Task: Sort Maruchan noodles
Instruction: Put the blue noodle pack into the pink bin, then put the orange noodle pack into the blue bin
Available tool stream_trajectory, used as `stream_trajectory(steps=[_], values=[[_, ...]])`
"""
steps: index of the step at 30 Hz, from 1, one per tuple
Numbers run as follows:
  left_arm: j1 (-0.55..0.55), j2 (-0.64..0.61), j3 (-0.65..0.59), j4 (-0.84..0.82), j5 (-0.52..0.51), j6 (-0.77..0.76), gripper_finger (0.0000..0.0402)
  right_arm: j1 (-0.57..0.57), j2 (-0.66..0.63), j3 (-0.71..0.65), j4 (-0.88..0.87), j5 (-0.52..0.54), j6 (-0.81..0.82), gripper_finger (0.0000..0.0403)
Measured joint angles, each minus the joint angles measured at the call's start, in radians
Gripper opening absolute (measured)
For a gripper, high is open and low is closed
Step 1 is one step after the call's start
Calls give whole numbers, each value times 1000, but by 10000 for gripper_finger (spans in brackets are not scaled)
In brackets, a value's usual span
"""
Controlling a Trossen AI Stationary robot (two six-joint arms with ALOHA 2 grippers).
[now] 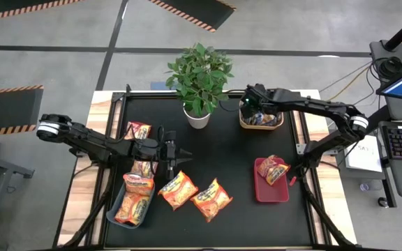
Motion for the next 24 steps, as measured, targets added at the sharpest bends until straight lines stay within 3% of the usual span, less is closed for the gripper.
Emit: stream_trajectory(steps=[12,19,24], values=[[0,0,0,-1,0,-24,74,0,1,-141,141,21,-13,31],[0,0,27,-34,0,-100,74,22,-93,-123,132,25,-23,13],[-2,0,91,-189,0,-161,74,82,-199,-123,124,25,-20,13]])
